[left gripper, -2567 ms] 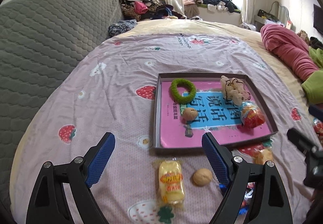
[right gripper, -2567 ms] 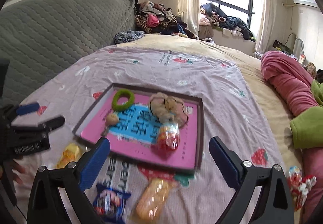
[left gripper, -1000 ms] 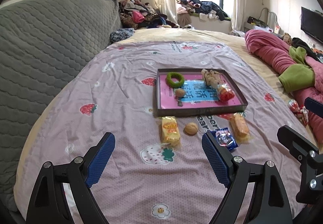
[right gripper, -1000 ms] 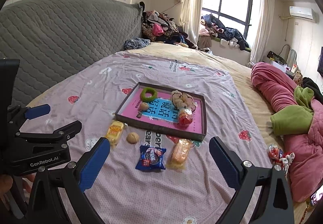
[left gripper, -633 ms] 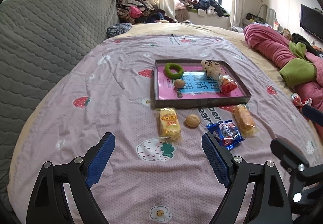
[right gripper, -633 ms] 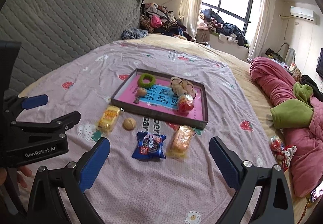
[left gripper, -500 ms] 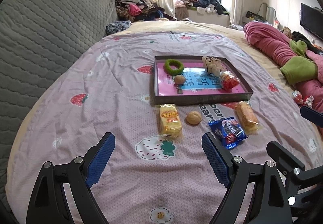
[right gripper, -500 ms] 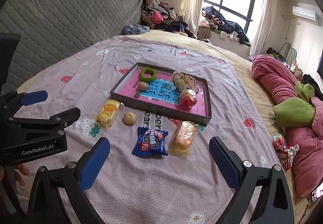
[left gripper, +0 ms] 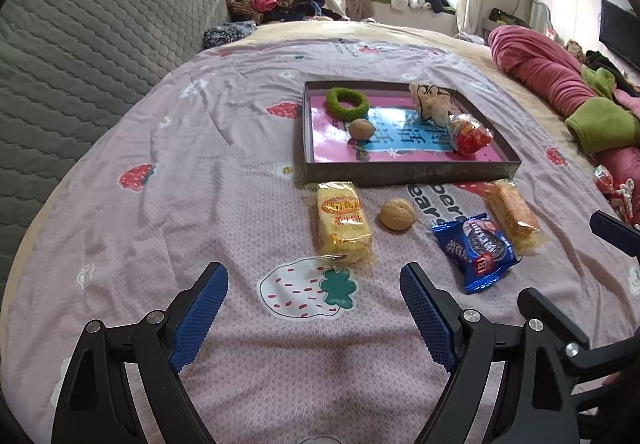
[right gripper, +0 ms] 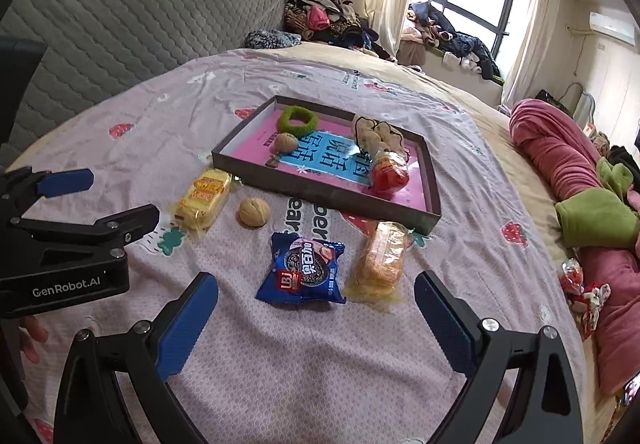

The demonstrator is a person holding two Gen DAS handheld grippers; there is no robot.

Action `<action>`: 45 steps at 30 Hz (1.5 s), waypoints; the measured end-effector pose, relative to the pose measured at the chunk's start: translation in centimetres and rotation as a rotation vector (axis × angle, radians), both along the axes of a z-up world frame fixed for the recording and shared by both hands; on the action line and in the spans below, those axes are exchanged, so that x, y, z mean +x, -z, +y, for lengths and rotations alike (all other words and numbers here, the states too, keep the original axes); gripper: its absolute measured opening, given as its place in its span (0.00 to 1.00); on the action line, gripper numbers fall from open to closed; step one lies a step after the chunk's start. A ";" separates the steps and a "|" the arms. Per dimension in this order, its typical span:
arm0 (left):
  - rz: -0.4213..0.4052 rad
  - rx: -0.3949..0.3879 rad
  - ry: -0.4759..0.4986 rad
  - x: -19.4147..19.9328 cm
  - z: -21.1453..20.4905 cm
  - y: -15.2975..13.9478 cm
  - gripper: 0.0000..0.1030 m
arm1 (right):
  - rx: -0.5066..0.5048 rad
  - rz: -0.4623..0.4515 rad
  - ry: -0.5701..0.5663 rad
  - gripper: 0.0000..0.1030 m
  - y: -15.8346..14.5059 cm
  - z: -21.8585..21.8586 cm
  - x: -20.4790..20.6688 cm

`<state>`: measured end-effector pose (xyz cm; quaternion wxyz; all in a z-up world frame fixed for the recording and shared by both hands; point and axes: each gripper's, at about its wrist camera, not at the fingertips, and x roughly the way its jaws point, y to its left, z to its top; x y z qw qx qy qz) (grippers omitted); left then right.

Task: Organize objects
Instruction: 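Grasp the yellow cake pack with the left tool while the right tool grasps the blue biscuit pack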

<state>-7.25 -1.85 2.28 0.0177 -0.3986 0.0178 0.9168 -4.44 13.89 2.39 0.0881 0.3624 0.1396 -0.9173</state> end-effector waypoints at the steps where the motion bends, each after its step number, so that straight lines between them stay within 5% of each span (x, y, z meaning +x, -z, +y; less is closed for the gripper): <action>1: -0.001 -0.001 0.001 -0.2 0.1 0.2 0.86 | 0.011 -0.003 -0.001 0.97 0.3 -0.2 -0.2; 32: -0.048 0.005 0.013 -6.2 1.6 4.3 0.85 | 0.051 -0.164 0.067 0.93 6.1 -0.7 -6.9; 33: -0.050 -0.001 0.012 -6.4 1.7 4.4 0.84 | 0.058 -0.166 0.070 0.93 6.1 -0.9 -7.1; 35: -0.055 0.005 0.008 -6.7 1.7 4.6 0.65 | 0.083 -0.164 0.073 0.92 6.2 -1.1 -7.4; 41: -0.072 0.025 0.016 -7.2 1.6 5.0 0.47 | 0.166 -0.162 0.052 0.82 6.8 -2.4 -7.7; 45: -0.075 0.020 0.026 -7.3 1.9 5.1 0.46 | 0.140 -0.172 0.050 0.77 6.8 -2.4 -8.1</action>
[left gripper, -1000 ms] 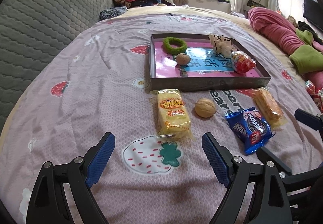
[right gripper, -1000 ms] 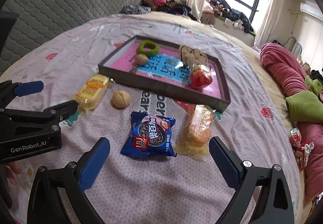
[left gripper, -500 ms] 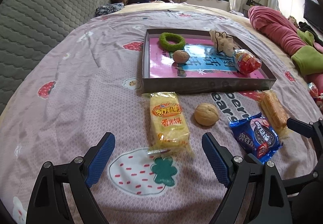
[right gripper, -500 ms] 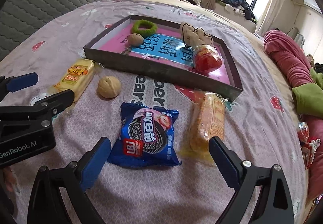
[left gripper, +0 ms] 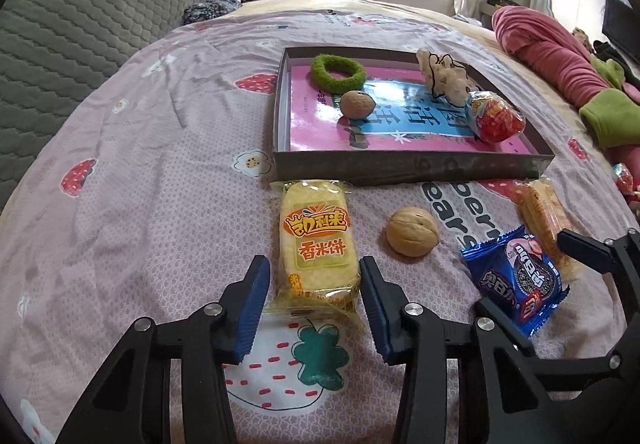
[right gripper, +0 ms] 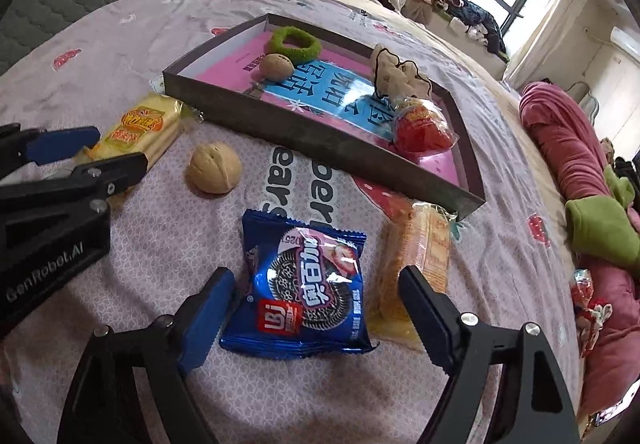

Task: Organize objects
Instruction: 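Grasp the yellow cake pack with the left tool while the right tool grasps the blue biscuit pack, then lift the yellow cake pack with the left tool while the right tool lifts the blue biscuit pack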

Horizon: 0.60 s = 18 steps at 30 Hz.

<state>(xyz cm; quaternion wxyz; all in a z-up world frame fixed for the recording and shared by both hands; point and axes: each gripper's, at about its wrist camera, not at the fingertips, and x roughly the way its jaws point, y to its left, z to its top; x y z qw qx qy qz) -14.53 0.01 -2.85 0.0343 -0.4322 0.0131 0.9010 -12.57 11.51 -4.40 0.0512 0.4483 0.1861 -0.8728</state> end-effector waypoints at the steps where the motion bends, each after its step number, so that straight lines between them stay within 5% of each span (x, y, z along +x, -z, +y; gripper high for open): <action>1: 0.000 0.005 0.002 0.0 0.0 0.0 0.42 | -0.006 0.000 -0.002 0.66 0.0 0.0 -0.1; 3: -0.003 0.010 0.006 -0.1 0.1 0.0 0.40 | -0.057 -0.045 -0.005 0.54 0.4 0.3 -0.6; 18: 0.010 0.025 0.011 -0.1 0.0 -0.5 0.40 | -0.165 -0.058 -0.007 0.54 -0.5 1.7 0.5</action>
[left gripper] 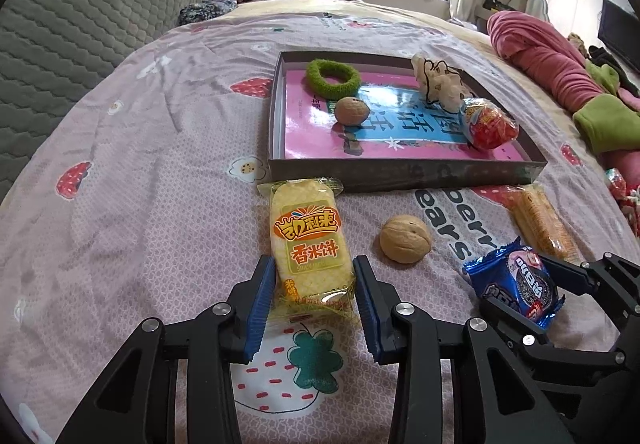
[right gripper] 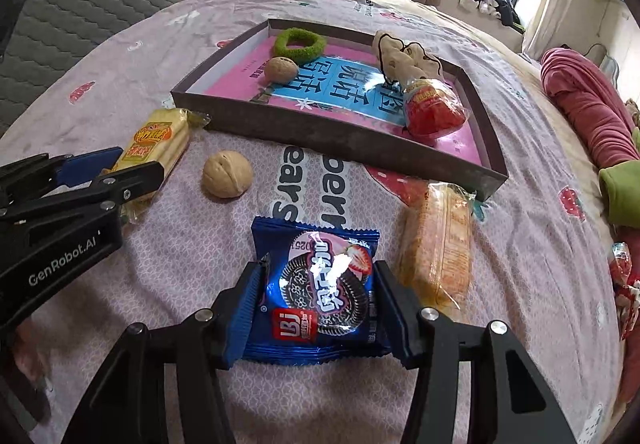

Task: Organize objects
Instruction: 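Lift the yellow cake pack with the left tool while the right tool lifts the blue biscuit pack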

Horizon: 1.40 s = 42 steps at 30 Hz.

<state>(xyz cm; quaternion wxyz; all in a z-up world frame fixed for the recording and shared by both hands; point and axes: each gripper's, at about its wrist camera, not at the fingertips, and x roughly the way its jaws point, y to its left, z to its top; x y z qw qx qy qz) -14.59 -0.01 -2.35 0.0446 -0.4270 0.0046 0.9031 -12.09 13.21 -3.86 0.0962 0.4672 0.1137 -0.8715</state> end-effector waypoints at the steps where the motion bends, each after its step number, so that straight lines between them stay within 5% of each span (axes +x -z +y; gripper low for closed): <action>1: 0.004 0.000 -0.001 0.1 0.0 -0.2 0.40 | 0.000 0.001 0.000 0.54 -0.1 0.0 0.0; 42: 0.061 0.005 0.020 5.6 2.0 -3.9 0.39 | -0.032 0.065 0.021 0.54 -4.0 1.7 3.3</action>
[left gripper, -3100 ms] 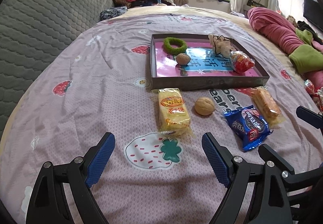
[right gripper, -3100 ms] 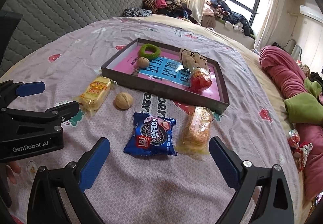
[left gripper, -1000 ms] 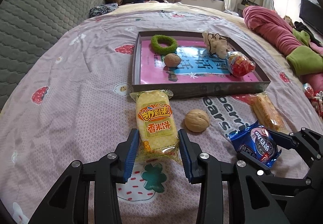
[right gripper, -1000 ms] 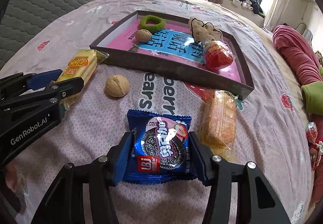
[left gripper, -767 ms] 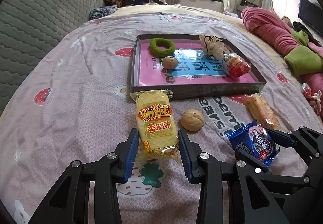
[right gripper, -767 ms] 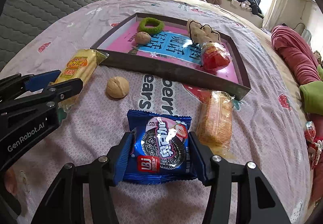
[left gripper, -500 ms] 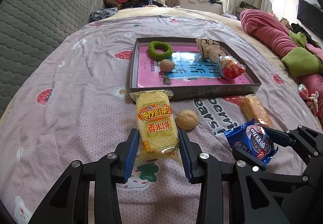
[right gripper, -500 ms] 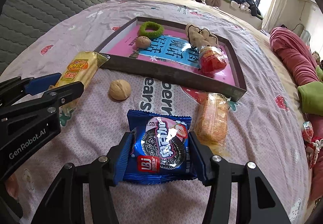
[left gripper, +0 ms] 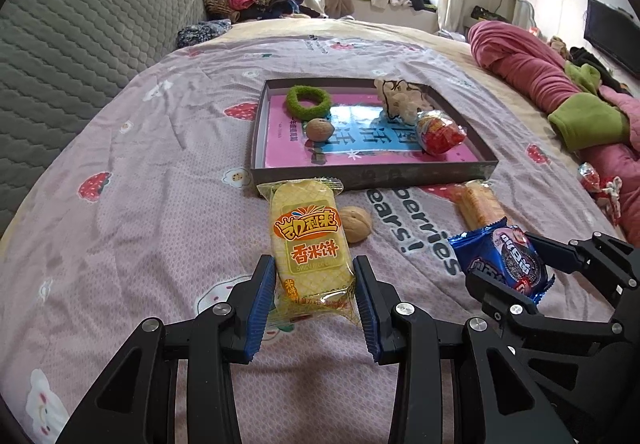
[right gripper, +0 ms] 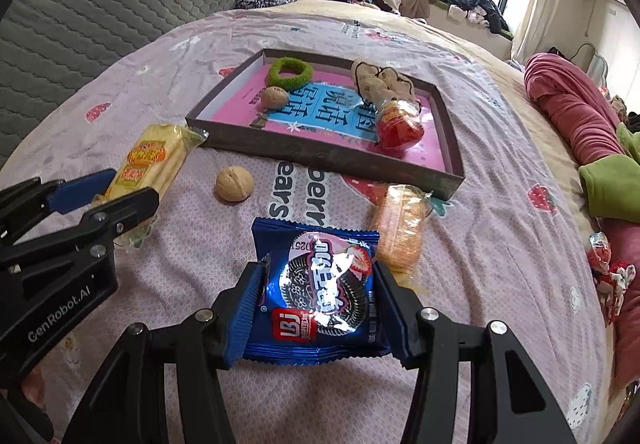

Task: Organize objects
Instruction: 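Lift the yellow cake pack with the left tool while the right tool lifts the blue biscuit pack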

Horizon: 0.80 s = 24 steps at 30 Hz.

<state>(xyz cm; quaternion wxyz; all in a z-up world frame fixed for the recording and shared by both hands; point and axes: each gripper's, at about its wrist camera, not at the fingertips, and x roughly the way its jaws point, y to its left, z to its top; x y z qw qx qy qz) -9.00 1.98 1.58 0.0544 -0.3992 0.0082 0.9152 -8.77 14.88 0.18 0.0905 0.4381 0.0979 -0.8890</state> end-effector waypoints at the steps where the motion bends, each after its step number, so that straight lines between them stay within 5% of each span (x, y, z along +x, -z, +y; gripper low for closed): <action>1: 0.002 0.005 0.001 0.3 0.1 -0.2 0.39 | -0.003 0.003 0.000 0.54 -0.2 0.1 0.2; 24: 0.050 0.000 -0.024 3.6 2.0 -3.9 0.39 | -0.054 0.108 0.011 0.54 -5.6 2.8 2.8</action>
